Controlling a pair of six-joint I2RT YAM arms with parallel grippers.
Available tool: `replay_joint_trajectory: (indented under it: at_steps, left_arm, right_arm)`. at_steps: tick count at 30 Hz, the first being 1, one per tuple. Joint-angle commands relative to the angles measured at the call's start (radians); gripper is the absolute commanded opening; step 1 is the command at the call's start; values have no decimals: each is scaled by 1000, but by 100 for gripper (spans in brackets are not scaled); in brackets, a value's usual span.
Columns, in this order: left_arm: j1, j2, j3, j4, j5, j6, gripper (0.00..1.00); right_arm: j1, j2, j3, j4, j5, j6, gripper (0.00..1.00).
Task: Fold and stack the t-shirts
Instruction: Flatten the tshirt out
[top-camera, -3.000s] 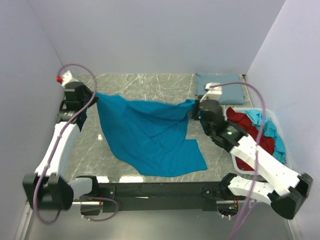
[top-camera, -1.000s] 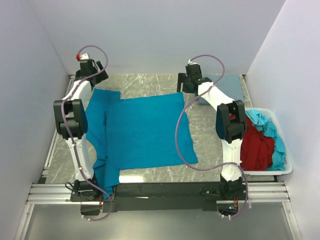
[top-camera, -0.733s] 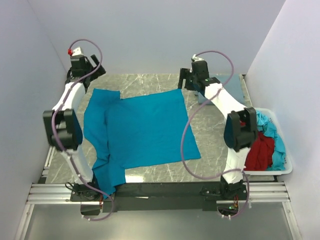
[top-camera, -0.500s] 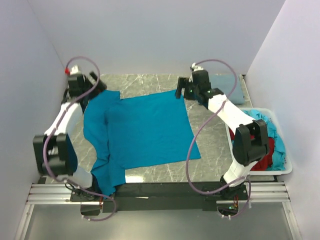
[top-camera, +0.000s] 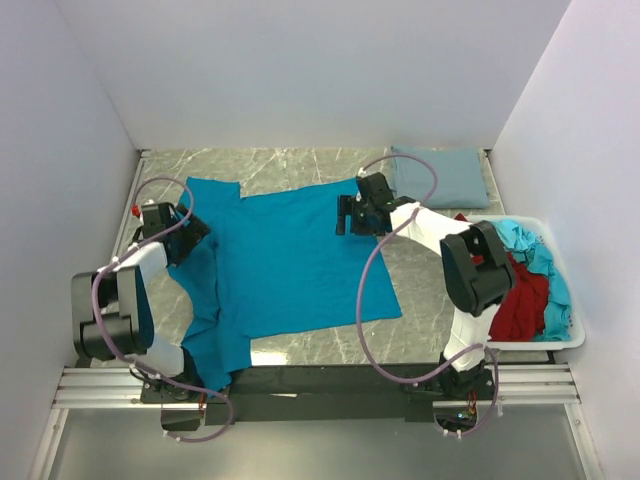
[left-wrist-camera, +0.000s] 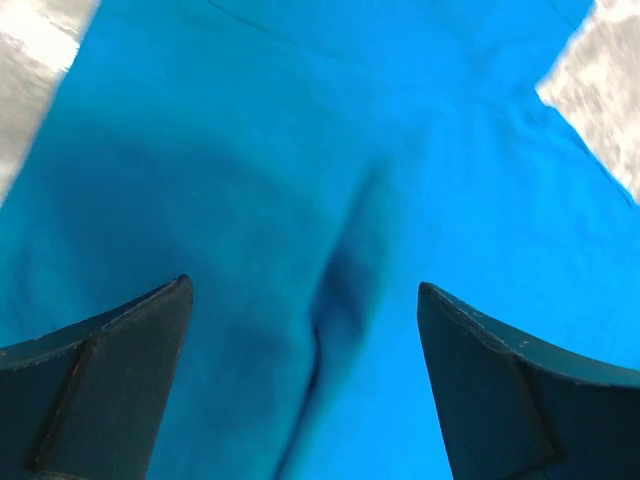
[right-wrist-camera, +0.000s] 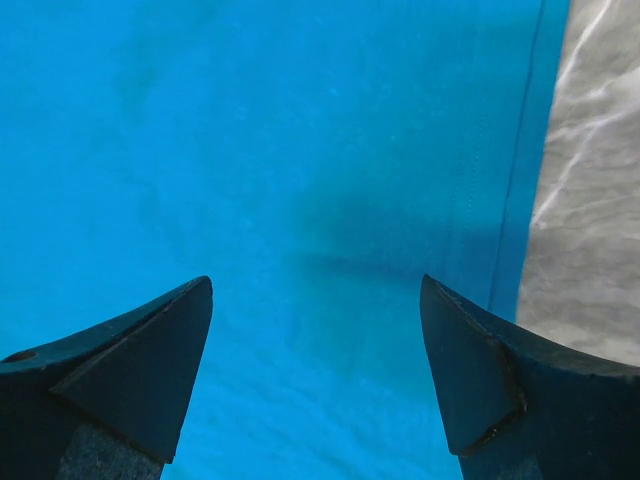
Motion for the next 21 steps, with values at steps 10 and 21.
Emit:
replay_joint_trajectory:
  at_steps: [10,21]
  left_arm:
    - [69,233,112,86,81,4,100]
    - [83,443,406,-70,94,119,99]
  right_arm:
    - [-43,159,103,-82,29,32,90]
    - [-136,275,230,-200,35,17,90]
